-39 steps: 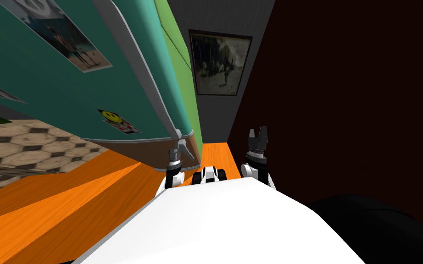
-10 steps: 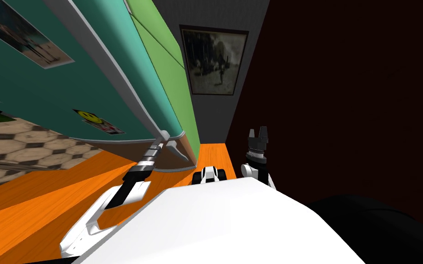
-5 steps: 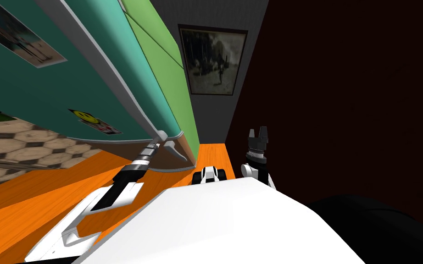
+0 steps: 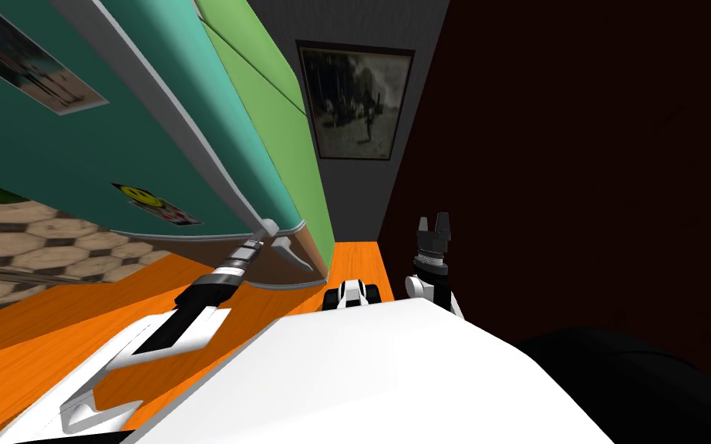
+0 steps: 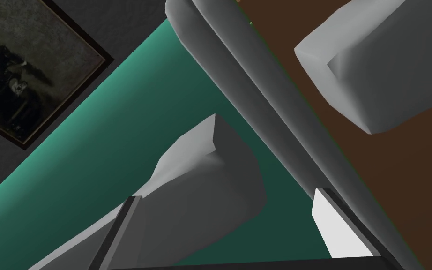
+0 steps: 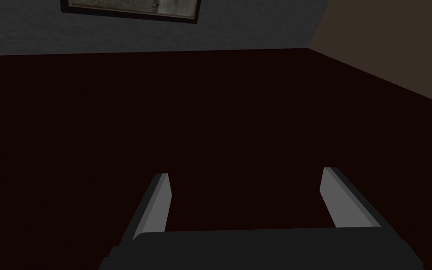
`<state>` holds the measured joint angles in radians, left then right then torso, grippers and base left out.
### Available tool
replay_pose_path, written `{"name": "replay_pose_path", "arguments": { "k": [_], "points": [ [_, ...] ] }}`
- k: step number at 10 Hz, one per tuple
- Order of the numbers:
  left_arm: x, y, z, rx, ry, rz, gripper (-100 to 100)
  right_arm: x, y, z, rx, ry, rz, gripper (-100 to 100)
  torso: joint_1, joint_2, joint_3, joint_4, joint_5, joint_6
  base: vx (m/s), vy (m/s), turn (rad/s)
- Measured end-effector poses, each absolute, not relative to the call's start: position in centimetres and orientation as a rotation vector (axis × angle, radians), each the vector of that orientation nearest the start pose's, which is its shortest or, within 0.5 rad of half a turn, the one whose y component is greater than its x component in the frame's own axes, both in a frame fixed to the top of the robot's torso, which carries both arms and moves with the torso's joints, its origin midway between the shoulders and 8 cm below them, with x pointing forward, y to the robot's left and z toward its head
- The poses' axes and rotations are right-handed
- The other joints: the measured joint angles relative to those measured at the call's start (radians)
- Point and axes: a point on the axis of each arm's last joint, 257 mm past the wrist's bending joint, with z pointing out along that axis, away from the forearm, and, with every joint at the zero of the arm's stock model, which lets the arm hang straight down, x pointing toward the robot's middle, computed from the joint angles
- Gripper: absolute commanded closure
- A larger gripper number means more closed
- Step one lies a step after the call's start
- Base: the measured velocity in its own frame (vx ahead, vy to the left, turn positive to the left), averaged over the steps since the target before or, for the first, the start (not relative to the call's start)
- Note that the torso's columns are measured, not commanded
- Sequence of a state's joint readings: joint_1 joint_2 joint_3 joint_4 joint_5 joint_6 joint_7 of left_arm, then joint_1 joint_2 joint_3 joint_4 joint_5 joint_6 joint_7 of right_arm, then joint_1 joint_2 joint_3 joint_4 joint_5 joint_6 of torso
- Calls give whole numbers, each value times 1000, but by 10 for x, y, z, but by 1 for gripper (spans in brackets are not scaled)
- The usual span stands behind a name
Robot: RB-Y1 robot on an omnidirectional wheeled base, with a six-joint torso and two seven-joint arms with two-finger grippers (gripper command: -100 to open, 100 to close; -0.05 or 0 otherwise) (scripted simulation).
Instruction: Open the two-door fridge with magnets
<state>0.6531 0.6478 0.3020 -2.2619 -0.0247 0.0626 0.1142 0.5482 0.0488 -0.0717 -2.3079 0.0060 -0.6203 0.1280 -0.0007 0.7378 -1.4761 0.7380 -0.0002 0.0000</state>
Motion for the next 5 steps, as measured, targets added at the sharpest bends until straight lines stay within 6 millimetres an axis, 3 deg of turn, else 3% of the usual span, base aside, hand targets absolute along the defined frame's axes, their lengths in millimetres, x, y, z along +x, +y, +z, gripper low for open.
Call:
{"name": "replay_pose_path", "arguments": {
  "k": [5],
  "points": [
    [377, 423, -76, -699, 1453, -584, -100, 308, -304, 44, 546, 536, 1105, 0, 1, 0, 0, 0, 0, 0, 5, -38, 8]
  ]
}}
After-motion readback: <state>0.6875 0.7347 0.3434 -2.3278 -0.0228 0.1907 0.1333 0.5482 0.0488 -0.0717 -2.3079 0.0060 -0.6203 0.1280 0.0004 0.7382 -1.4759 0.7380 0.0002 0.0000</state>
